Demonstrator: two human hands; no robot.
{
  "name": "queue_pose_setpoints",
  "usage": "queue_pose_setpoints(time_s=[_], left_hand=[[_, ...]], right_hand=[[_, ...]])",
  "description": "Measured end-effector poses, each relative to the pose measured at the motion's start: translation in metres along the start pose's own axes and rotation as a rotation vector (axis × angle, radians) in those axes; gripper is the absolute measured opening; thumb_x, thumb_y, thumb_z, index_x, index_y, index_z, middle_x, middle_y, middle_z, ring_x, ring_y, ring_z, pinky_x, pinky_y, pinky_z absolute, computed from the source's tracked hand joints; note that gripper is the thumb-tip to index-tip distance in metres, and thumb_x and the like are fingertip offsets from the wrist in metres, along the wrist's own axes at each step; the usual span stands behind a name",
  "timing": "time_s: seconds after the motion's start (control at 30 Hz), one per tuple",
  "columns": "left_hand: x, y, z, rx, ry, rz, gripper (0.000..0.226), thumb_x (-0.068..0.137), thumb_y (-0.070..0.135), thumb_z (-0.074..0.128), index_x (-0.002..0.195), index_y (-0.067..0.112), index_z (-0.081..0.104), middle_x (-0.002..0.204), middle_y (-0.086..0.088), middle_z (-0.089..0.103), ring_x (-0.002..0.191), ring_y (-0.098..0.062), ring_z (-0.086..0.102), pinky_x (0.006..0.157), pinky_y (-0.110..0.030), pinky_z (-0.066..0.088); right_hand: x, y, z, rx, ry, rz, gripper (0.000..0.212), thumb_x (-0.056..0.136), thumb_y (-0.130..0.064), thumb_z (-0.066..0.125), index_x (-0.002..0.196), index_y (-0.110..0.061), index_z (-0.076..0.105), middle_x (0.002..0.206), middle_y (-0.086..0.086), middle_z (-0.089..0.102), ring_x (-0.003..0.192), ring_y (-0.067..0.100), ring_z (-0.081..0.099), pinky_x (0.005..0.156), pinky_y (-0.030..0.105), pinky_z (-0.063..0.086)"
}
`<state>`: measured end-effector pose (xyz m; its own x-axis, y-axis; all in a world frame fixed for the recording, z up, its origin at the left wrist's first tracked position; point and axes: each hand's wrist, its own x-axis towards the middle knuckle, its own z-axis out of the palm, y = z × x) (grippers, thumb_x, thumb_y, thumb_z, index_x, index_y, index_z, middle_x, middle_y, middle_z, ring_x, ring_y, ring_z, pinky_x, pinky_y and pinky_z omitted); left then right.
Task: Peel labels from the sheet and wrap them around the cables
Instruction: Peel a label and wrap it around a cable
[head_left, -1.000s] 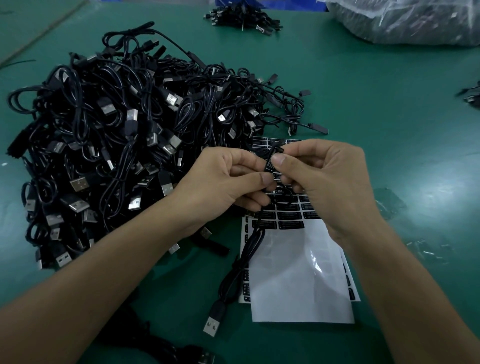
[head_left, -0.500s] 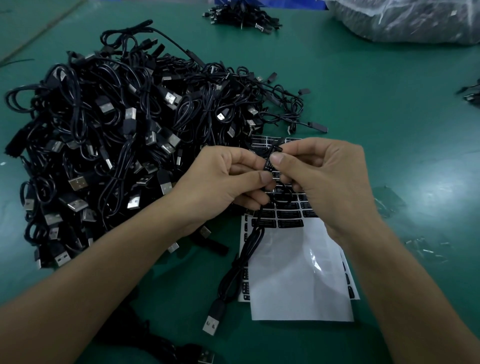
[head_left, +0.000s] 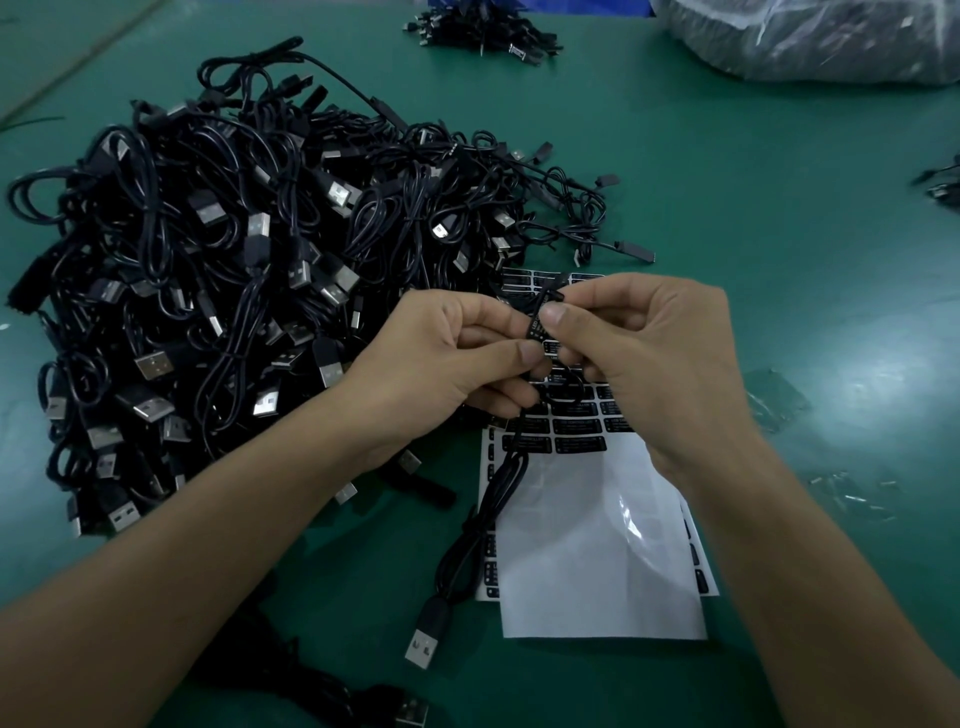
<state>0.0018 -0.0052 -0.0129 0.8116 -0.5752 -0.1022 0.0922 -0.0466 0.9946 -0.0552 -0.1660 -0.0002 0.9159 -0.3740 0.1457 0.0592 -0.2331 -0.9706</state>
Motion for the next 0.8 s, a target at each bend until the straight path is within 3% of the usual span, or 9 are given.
queue_pose_setpoints(time_s=[0.8], left_hand=[[-0.0006,0.0007,-0.0018,-0.017,-0.033,0.007,0.024,0.077,0.019,0.073,0.097,0.007,0.072,0.086,-0.011,0.077,0.065,-0.013,0.072,0.057,-0.021,0.057]], right_hand=[[-0.0007,0.0022,0.0047,-0.053,0.051,-0.026,0.015,0.079,-0.020,0.084,0.073,-0.027,0.072,0.063,-0.006,0.072,0.054,0.006,0.067,0.055,0.017,0.048]])
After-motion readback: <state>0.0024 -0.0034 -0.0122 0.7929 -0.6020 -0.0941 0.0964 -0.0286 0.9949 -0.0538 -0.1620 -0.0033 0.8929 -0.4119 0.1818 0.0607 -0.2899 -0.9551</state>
